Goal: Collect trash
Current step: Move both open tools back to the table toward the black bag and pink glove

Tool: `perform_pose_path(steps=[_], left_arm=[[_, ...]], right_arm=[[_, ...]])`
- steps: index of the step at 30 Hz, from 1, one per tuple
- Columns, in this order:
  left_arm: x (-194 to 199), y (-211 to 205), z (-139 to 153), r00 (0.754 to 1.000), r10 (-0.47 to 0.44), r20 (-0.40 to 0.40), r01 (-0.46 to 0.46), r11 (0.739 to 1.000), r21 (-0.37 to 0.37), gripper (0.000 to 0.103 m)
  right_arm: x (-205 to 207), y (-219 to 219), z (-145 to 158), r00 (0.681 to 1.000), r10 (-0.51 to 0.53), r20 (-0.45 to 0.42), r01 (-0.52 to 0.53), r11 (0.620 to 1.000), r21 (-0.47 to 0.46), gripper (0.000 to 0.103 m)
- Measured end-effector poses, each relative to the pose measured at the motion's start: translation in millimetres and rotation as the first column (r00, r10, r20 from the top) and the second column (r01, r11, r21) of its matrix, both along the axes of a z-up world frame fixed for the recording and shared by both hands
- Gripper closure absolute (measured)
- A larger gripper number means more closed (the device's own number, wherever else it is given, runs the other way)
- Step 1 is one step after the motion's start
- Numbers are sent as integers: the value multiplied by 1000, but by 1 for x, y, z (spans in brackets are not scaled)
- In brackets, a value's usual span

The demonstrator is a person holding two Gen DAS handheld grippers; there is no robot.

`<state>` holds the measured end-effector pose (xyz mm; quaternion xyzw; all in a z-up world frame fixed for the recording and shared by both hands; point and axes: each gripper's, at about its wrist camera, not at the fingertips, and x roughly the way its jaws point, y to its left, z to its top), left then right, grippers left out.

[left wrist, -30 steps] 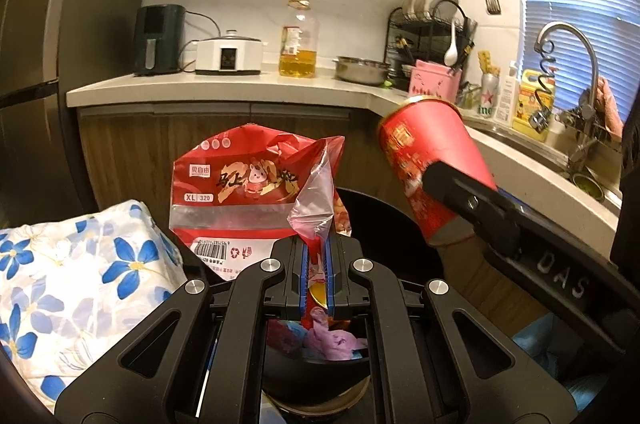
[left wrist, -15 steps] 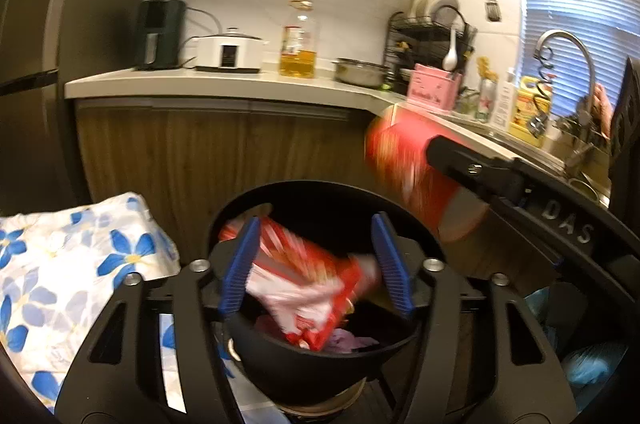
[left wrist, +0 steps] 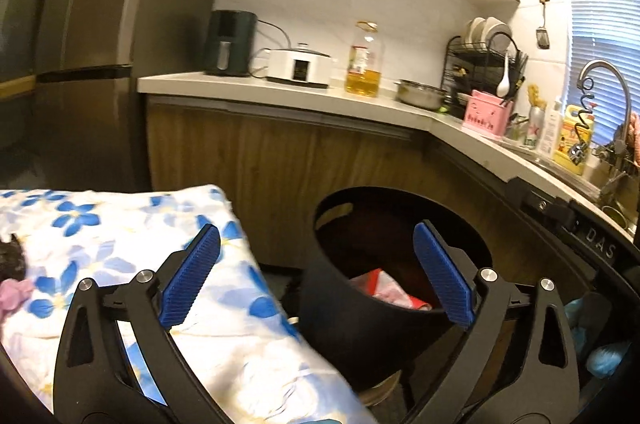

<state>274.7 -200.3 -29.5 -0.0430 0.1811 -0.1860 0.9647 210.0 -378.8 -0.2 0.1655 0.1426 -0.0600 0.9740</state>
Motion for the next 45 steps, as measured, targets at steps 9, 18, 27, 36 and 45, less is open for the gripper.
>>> perform_pose_path(steps=[9, 18, 27, 36, 45], left_arm=[[-36, 44, 8, 993, 116, -2, -116, 993, 2, 6], [-68, 94, 13, 977, 212, 2, -212, 977, -3, 6], [-88, 152, 7, 945, 328, 3, -328, 944, 22, 6], [-93, 228, -16, 874, 486, 7, -485, 871, 80, 6], [-64, 271, -48, 852, 514, -97, -503, 856, 122, 35]], right_arm=[[-29, 37, 4, 999, 38, -19, -39, 998, -43, 23], [-50, 74, 6, 996, 86, -14, -87, 995, -55, 23], [-53, 119, 2, 985, 171, -24, -172, 983, -59, 23], [-44, 168, -6, 964, 264, -38, -266, 962, -63, 23], [-28, 208, -11, 940, 335, -60, -339, 939, -64, 23]])
